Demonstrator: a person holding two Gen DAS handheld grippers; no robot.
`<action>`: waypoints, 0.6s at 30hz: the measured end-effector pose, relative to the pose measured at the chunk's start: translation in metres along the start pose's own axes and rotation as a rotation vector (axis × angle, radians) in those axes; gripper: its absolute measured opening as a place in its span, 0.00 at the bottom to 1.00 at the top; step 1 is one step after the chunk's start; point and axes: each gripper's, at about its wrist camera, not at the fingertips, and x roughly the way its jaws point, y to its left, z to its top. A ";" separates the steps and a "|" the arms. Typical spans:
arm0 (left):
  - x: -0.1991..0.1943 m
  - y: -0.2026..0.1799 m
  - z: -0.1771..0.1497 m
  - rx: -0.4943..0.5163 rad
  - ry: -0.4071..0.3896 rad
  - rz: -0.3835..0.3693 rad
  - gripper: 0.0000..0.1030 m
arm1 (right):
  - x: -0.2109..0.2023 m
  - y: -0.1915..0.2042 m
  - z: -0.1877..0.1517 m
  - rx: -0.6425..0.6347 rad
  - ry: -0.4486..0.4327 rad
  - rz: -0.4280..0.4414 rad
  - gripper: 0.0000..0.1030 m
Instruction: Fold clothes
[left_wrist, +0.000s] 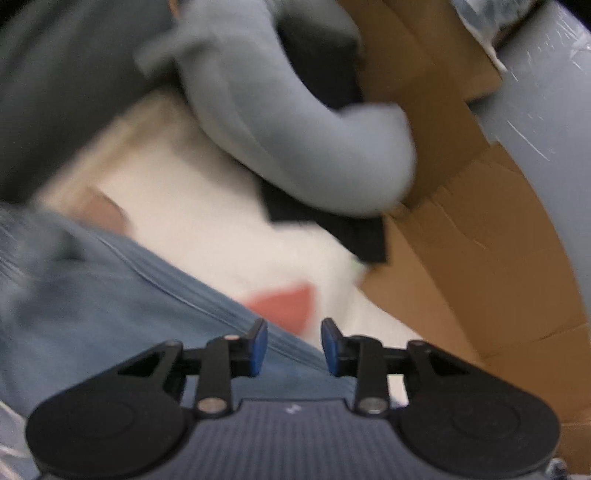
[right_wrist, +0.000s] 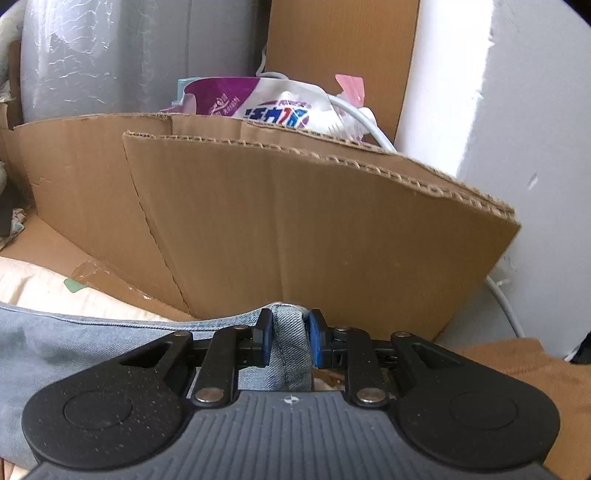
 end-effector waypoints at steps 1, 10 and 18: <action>-0.003 0.008 0.003 0.000 -0.005 0.024 0.33 | -0.001 0.000 0.001 0.000 -0.001 0.001 0.20; 0.027 0.036 -0.012 0.086 0.030 0.136 0.32 | 0.008 0.001 0.004 -0.017 0.027 -0.004 0.20; 0.060 0.028 -0.008 0.135 -0.010 0.185 0.28 | 0.029 -0.004 -0.002 0.035 0.075 0.013 0.25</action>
